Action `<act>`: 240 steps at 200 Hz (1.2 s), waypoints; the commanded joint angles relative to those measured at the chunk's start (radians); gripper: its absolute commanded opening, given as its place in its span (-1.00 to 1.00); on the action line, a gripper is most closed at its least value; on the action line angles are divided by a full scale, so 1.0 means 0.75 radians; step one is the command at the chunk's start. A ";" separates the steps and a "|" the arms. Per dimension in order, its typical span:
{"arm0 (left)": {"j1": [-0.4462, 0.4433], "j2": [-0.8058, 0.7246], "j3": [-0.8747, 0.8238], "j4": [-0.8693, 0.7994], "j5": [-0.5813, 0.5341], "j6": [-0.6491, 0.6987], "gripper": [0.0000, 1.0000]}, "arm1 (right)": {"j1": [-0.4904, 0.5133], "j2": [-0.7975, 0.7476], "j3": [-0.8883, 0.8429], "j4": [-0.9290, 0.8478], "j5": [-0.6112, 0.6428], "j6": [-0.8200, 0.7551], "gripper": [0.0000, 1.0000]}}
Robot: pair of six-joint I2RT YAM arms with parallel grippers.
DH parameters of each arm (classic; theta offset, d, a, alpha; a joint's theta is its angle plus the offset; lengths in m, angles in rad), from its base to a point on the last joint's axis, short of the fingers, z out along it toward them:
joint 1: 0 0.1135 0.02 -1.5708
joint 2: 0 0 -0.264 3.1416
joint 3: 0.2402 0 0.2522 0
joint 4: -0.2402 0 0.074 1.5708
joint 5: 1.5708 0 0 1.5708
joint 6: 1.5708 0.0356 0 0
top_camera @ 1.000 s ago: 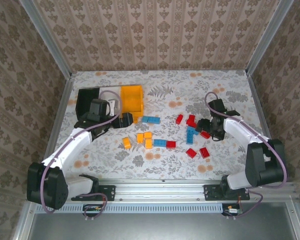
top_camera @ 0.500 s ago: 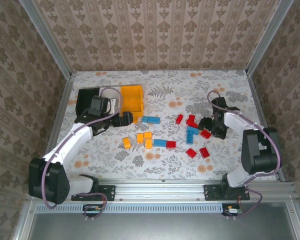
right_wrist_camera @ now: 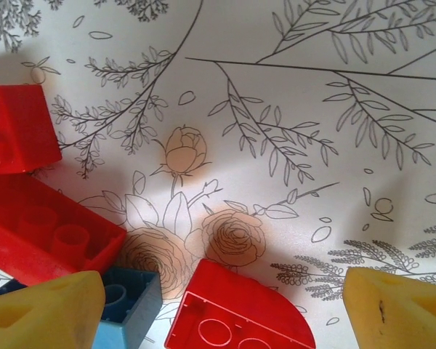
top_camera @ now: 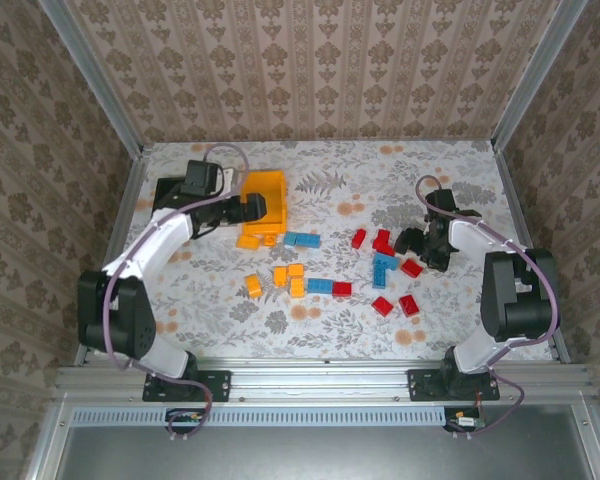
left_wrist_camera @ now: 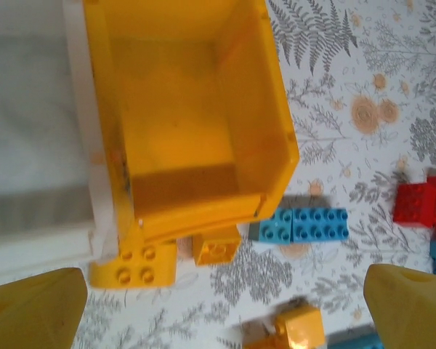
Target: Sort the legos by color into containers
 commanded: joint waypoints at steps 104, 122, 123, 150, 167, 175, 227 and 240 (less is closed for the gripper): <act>0.040 0.671 0.594 -0.192 -0.145 0.255 0.90 | -0.007 -0.006 -0.007 0.030 -0.057 -0.025 0.67; 0.015 0.728 0.656 -0.212 -0.132 0.253 0.84 | -0.007 -0.014 -0.010 0.029 -0.059 -0.021 0.67; 0.012 0.730 0.658 -0.213 -0.131 0.251 0.83 | -0.007 -0.015 -0.011 0.030 -0.059 -0.021 0.67; -0.037 0.763 0.709 -0.187 -0.085 0.195 0.80 | -0.009 -0.030 -0.031 0.037 -0.062 -0.018 0.68; -0.077 0.793 0.763 -0.192 -0.077 0.170 0.80 | -0.008 -0.034 -0.041 0.037 -0.062 -0.015 0.68; -0.096 0.811 0.792 -0.200 -0.075 0.158 0.80 | -0.008 -0.039 -0.044 0.039 -0.061 -0.015 0.68; -0.214 0.975 1.026 -0.214 -0.024 0.052 0.79 | -0.009 -0.074 -0.087 0.043 -0.072 -0.008 0.68; -0.226 1.027 1.107 -0.233 -0.021 0.038 0.79 | -0.009 -0.086 -0.099 0.043 -0.078 -0.008 0.68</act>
